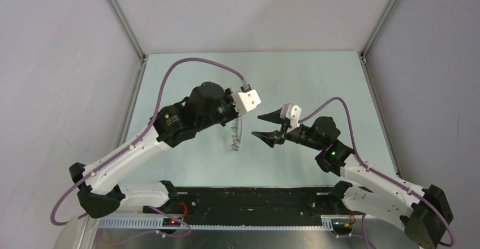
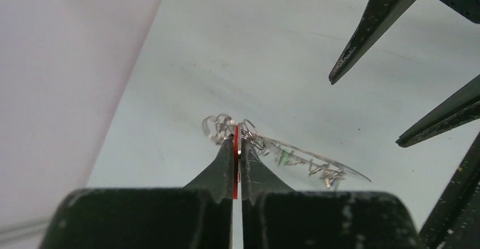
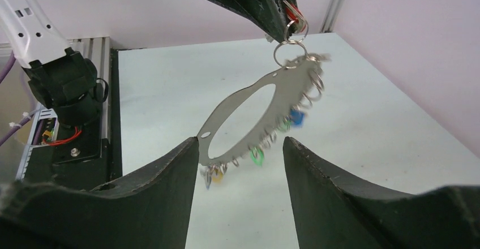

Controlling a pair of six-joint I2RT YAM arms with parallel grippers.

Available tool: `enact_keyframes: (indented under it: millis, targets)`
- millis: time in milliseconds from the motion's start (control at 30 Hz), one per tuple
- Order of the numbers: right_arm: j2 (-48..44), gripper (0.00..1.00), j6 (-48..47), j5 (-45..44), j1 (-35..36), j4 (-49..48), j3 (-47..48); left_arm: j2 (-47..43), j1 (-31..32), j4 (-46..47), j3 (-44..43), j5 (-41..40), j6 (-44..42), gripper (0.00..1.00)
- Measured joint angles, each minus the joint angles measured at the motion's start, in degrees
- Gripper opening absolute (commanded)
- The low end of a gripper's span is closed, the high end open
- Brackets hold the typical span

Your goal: Remove the keys from the keyring

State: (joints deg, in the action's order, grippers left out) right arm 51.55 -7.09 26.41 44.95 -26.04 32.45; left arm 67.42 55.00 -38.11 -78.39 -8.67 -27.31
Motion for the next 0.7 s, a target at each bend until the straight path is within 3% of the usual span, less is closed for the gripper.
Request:
enact_keyframes:
  millis: [433, 700]
  targets:
    - [0.66, 0.6, -0.26, -0.7, 0.0, -2.36, 0.0, 8.85, 0.0, -15.08, -13.31, -3.19, 11.89, 0.0]
    - [4.22, 0.53, -2.51, -0.68, 0.22, -8.52, 0.02, 11.87, 0.07, -20.85, -17.16, 0.57, 16.24, 0.0]
